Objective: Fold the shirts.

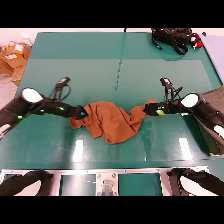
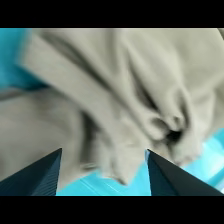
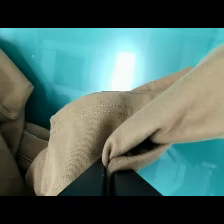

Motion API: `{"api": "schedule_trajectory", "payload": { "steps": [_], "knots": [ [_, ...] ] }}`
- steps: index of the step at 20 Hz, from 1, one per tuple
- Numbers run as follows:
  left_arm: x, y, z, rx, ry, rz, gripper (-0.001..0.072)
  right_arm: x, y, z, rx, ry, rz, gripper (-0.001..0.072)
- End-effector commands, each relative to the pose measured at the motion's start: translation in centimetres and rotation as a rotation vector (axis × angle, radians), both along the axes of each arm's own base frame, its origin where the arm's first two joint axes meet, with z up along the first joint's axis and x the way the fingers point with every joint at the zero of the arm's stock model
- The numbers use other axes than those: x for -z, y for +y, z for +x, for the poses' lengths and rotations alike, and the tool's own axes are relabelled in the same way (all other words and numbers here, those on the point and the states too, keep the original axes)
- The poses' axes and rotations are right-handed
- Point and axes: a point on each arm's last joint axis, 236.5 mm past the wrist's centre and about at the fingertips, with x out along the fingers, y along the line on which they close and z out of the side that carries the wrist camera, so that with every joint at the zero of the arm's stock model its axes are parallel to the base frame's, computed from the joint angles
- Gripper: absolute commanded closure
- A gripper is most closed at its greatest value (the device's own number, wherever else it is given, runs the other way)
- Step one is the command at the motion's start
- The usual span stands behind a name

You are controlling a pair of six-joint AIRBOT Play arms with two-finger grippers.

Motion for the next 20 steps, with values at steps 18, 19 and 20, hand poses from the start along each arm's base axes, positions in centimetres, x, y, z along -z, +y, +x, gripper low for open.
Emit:
{"api": "schedule_trajectory", "payload": {
  "steps": [18,19,20],
  "knots": [
    [-13.6,8.4,8.2,-0.155,-0.372,0.166,0.0687,-8.6,-10.6,4.3,0.243,-0.106,0.030,0.0693],
    [-15.8,9.4,8.7,-0.182,-0.418,0.167,0.0688,-11.1,-11.5,5.0,0.254,-0.158,0.024,0.0693],
    [-18.0,10.3,8.9,-0.199,-0.452,0.168,0.0687,-13.5,-12.2,5.6,0.261,-0.209,0.017,0.0693]
  ]
}}
